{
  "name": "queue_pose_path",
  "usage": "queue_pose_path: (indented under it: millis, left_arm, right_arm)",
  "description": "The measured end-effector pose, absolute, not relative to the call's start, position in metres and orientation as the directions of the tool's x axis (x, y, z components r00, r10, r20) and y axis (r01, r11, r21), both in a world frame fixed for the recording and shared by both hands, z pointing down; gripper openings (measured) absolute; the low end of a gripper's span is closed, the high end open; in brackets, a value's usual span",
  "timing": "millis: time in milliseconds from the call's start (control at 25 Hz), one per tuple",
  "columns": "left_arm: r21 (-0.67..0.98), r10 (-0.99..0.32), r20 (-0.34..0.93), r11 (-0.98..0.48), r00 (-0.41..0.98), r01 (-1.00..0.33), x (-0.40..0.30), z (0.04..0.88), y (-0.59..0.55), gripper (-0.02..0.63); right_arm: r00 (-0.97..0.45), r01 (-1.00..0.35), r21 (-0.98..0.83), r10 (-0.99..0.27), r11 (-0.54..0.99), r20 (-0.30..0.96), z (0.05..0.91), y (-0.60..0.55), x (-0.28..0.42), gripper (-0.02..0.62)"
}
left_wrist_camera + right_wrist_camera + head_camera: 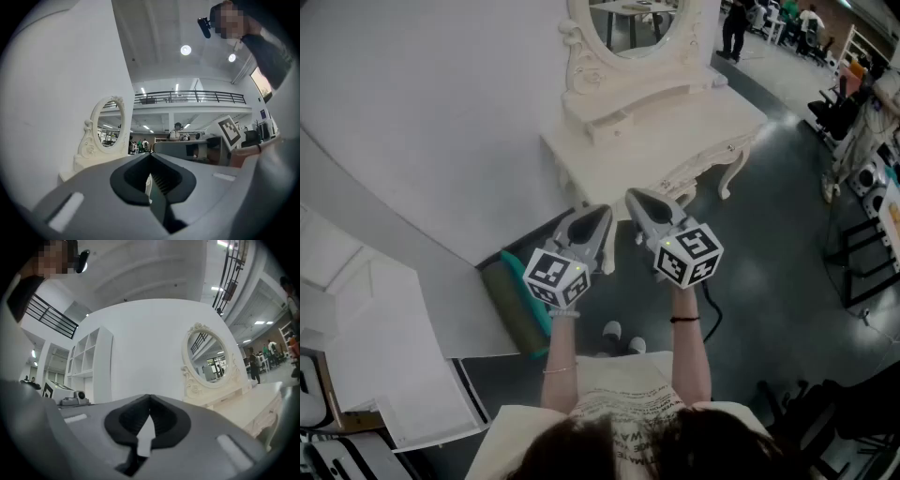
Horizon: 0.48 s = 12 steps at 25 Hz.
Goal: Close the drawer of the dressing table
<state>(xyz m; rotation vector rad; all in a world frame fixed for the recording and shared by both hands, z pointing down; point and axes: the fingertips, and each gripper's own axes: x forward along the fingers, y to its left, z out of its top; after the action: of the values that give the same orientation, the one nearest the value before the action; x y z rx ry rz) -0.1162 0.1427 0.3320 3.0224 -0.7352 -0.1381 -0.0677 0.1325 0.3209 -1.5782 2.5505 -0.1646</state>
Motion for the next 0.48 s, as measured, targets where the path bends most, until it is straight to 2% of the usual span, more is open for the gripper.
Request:
queue_pose_path:
  millis: [480]
  left_arm:
    - [0.043,-0.449,-0.102,-0.894,0.888,-0.447,-0.108,0.322,0.145,-0.002]
  right_arm:
    - [-0.425,-0.888,-0.157,-0.902,0.432,-0.078,0.315,0.135,-0.057,0.003]
